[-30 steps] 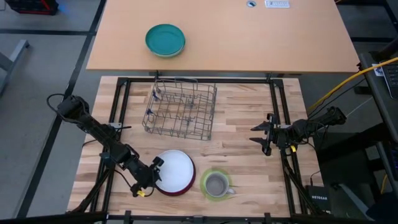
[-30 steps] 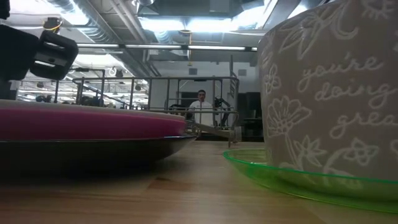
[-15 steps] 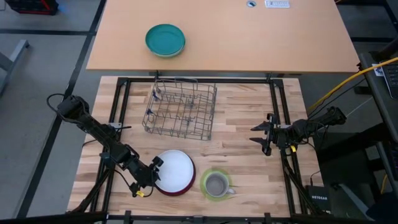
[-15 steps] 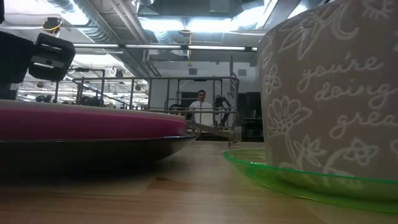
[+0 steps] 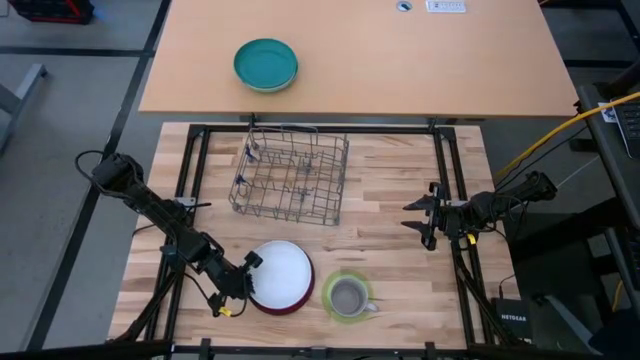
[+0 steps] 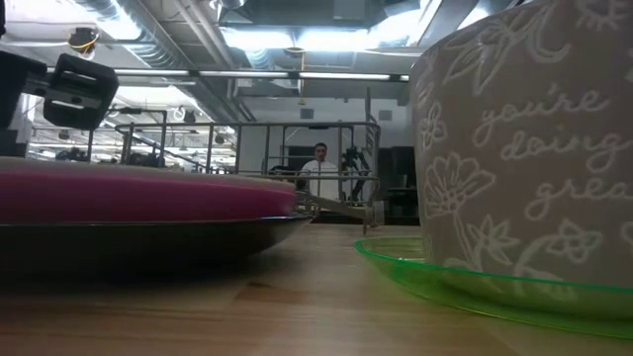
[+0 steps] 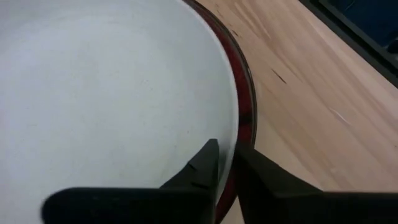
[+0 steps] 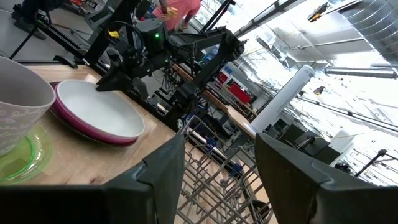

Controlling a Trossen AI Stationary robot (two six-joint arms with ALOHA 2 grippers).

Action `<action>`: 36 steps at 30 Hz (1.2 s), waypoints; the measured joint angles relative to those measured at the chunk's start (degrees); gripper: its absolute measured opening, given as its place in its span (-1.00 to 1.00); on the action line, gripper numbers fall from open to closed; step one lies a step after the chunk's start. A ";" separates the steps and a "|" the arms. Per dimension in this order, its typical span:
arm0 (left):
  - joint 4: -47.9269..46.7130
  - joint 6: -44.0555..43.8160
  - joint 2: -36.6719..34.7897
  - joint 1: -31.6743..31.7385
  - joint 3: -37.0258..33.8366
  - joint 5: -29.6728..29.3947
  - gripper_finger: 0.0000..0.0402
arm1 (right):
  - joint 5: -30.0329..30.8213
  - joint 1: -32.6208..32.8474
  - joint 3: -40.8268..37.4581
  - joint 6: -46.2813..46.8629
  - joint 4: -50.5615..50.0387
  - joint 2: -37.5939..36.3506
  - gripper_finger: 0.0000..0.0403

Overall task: Sort dishes
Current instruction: Put the white plate in the dish rack

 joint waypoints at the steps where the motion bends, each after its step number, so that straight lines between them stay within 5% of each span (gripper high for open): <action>1: 0.13 0.00 0.00 -0.02 0.00 0.00 -0.91 | 0.00 0.00 0.01 0.00 0.00 0.00 -0.02; 9: 1.39 -5.18 -0.04 0.02 0.00 -0.24 -0.98 | 0.00 0.02 0.00 0.00 0.02 0.00 -0.02; 23: 16.99 -16.75 -0.04 0.07 0.00 -0.59 -0.99 | 0.00 0.01 0.01 0.00 0.03 0.02 -0.02; 36: 40.20 -21.52 -0.04 0.09 -0.02 -16.33 -1.00 | 0.80 0.02 0.01 -0.01 0.09 0.02 -0.02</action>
